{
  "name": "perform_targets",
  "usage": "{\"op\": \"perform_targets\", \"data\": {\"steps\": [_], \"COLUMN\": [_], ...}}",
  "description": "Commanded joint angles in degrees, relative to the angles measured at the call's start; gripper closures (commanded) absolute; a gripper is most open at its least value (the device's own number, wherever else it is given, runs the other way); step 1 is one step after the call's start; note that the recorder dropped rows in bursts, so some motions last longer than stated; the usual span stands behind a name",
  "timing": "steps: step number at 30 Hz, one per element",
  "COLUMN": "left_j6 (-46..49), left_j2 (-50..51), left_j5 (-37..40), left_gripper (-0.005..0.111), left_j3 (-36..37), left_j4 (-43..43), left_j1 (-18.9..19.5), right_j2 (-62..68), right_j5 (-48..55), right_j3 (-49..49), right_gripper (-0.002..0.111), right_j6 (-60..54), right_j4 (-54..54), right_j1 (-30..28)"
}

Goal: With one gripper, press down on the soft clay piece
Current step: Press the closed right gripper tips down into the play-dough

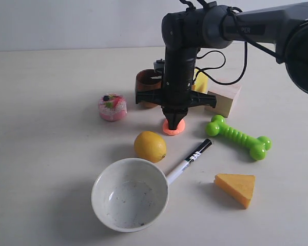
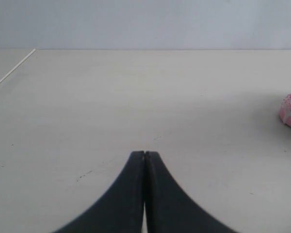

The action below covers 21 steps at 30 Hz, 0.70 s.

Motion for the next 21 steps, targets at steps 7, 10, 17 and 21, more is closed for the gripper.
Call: {"op": "perform_targets", "data": {"steps": [7,10,17,21], "left_j6": [-0.1,-0.1,-0.1,-0.1], "left_j2": [-0.4,-0.4,-0.4,-0.4], "left_j5": [-0.5,-0.5,-0.5,-0.5], "left_gripper": [0.107,0.107,0.107,0.107], "left_j3": [0.0,0.0,0.0,0.0], "left_j4": [-0.1,-0.1,-0.1,-0.1], "left_j1": [-0.3,-0.3,-0.3,-0.3], "right_j2": [3.1,3.1,3.1,3.1], "right_j5": [-1.7,-1.7,-1.7,-1.8], "right_j3": [1.2,1.2,1.2,1.2], "right_gripper": [0.108,0.108,0.106,0.095], "right_j6": [-0.1,-0.1,-0.1,-0.1], "right_j4": [-0.1,-0.1,-0.1,-0.1], "right_j1": [0.1,0.1,0.1,0.1]}}
